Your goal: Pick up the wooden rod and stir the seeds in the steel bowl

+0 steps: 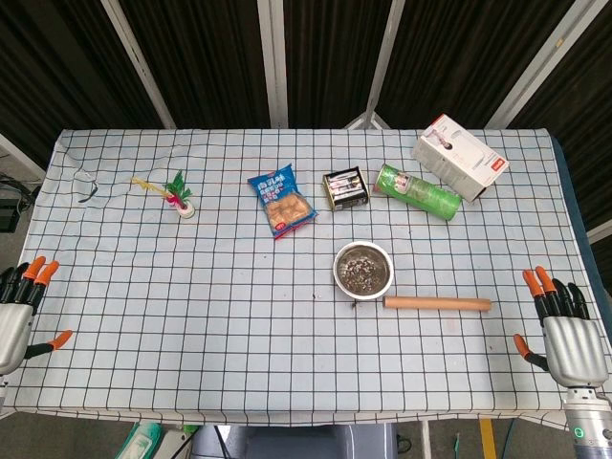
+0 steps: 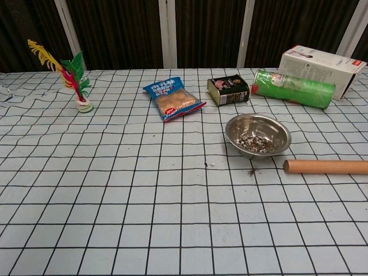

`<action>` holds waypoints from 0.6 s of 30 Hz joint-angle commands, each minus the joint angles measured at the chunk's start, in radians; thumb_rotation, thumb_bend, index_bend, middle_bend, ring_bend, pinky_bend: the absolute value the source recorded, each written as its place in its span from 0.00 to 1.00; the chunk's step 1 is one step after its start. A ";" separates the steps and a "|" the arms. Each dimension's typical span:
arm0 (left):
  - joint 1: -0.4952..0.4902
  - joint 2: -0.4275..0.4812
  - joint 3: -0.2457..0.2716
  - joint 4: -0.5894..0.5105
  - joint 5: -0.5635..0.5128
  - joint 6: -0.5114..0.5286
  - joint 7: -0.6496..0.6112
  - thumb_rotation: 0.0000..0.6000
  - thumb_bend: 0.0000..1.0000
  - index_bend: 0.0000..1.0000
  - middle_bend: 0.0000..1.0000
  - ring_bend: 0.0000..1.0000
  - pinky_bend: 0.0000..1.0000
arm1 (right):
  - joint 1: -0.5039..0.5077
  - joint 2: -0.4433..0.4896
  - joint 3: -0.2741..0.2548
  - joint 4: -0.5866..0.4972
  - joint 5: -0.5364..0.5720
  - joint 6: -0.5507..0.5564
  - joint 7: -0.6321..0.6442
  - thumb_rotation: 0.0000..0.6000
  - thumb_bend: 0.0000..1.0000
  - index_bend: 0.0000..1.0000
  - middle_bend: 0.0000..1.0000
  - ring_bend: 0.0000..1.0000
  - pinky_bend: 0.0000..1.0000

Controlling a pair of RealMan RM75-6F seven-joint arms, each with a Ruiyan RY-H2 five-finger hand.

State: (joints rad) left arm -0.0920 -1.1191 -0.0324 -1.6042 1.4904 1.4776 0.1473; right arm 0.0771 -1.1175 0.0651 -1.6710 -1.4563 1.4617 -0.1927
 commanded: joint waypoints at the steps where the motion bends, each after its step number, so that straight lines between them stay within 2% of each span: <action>1: 0.000 0.001 0.000 0.002 0.001 -0.001 -0.009 1.00 0.05 0.00 0.00 0.00 0.00 | -0.001 -0.007 0.000 0.008 -0.013 0.010 0.005 1.00 0.34 0.00 0.00 0.00 0.00; 18: -0.002 0.009 0.002 -0.004 -0.012 -0.018 -0.025 1.00 0.05 0.00 0.00 0.00 0.00 | 0.004 -0.022 -0.004 0.000 -0.041 0.016 0.029 1.00 0.34 0.00 0.00 0.00 0.00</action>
State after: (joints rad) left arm -0.0941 -1.1099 -0.0303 -1.6085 1.4795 1.4605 0.1234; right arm 0.0797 -1.1371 0.0600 -1.6706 -1.4941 1.4749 -0.1676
